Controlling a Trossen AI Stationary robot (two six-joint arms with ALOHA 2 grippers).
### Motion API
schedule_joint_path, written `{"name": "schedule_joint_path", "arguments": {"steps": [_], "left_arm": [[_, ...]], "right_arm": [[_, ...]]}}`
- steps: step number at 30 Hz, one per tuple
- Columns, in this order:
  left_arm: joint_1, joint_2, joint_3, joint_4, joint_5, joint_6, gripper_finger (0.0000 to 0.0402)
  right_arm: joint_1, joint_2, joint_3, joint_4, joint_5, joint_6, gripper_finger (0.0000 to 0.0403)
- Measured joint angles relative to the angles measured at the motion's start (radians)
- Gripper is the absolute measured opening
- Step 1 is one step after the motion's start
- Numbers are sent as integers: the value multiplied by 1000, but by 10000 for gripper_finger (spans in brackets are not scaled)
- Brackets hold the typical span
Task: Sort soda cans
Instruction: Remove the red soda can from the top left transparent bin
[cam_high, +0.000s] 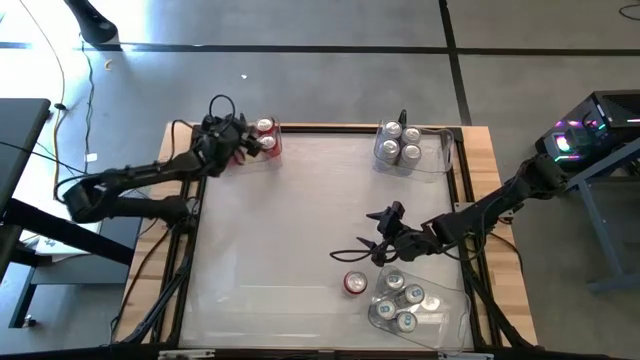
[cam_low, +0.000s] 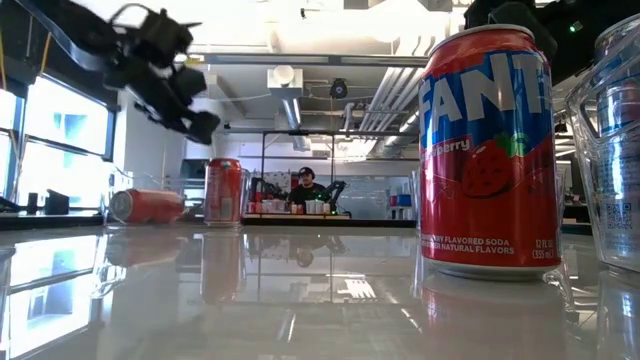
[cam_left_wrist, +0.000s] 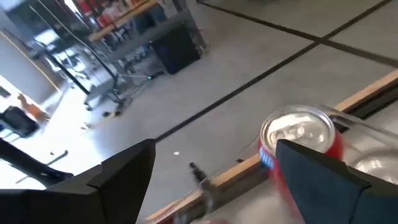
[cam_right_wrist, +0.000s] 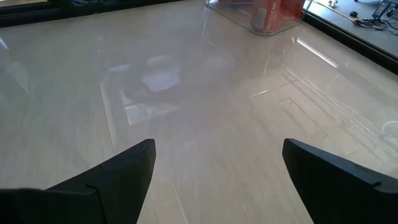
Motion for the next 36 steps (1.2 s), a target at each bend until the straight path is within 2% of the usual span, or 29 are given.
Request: {"name": "schedule_joint_path", "arguments": {"steps": [3,5,10,14,18,22,30,36], "left_arm": [[-67,-88,14,-159,-45,-37,327],[-89,-117,68,-348,-20,-143,325],[-41,-54,281,-801,194,-390,313],[58,85,412,-988,388,-442,306],[167,243,458,-1075,451,-364,305],[246,348,462,-1091,457,-303,306],[340,457,464,-1078,470,-245,310],[357,534,475,-1080,485,-219,309]], "right_arm": [[0,0,0,0,1,-1,348],[0,0,0,0,1,-1,348],[-12,0,0,2,1,-25,348],[-36,0,0,2,-1,-27,348],[-47,0,0,8,-38,-61,348],[-47,0,0,9,-47,-86,348],[-47,0,0,9,-47,-98,348],[-47,0,0,9,-47,-98,348]]}}
